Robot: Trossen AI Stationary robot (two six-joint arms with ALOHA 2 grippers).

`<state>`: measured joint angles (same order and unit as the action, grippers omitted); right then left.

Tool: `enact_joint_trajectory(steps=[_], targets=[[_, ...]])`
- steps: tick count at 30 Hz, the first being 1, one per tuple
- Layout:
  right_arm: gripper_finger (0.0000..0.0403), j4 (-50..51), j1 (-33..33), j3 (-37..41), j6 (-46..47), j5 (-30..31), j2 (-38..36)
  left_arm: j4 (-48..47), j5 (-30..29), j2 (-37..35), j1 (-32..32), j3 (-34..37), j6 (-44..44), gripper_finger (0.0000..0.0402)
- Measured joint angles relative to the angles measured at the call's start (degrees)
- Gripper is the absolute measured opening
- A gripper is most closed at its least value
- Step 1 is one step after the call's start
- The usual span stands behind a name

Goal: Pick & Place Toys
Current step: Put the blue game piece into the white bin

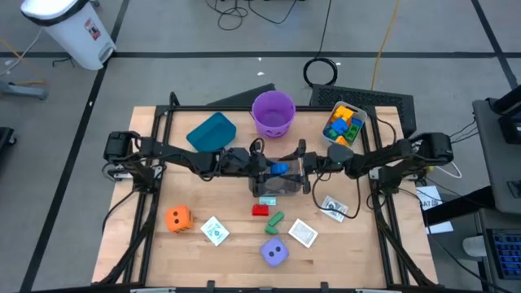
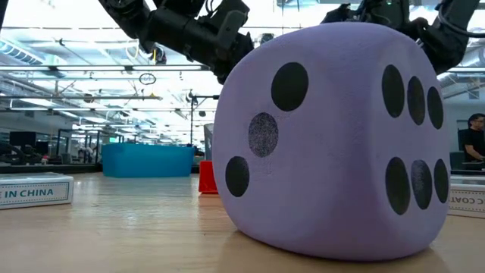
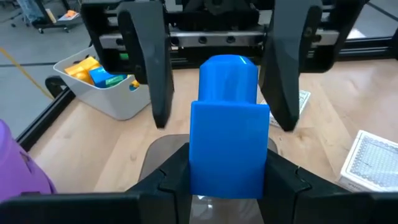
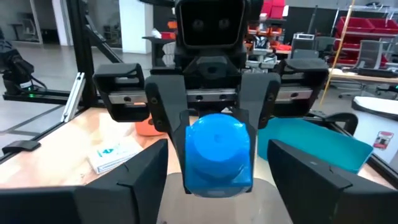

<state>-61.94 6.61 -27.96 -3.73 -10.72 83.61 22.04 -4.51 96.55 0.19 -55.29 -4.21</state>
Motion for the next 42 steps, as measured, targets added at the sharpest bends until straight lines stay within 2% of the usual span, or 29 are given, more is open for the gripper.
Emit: enact_joint_trajectory(steps=[5, 14, 22, 29, 31, 34, 40, 42], targets=[[0.0213, 0.09, 0.02, -0.24, 0.0, 0.11, 0.74, -0.48, -0.03, 0.0, 0.0, 0.0, 0.0, 0.0136], [0.0098, 0.11, 0.02, -0.27, -0.26, 0.02, 0.74, -0.66, 0.03, -0.01, -0.2, 0.0, 1.04, 0.0148], [0.0097, 2.52, 0.2, -0.27, 0.04, -0.02, -1.51, -0.67, -0.57, -0.03, -1.27, -0.06, 4.82, 0.0229], [0.0097, 17.09, 1.64, -0.27, -0.04, 0.59, -12.58, -1.59, -0.46, -1.4, -1.79, -0.31, 4.52, 0.0271], [0.0097, 23.66, 2.16, -0.27, -0.46, 3.66, -16.75, -1.75, -0.34, -1.67, -1.88, -0.28, 4.52, 0.0276], [0.0098, 33.86, 3.22, -0.27, -2.68, 11.79, -22.76, -2.38, -0.24, -1.75, -1.82, -0.28, 4.52, 0.0279], [0.0097, 52.46, 8.29, -0.27, -2.15, 36.42, -30.29, -3.17, -0.42, -1.73, -1.81, -0.29, 4.51, 0.028], [0.0097, 56.08, 11.39, 0.17, -0.31, 42.05, -30.58, -2.86, -0.42, -1.7, -1.81, -0.28, 4.5, 0.028]])
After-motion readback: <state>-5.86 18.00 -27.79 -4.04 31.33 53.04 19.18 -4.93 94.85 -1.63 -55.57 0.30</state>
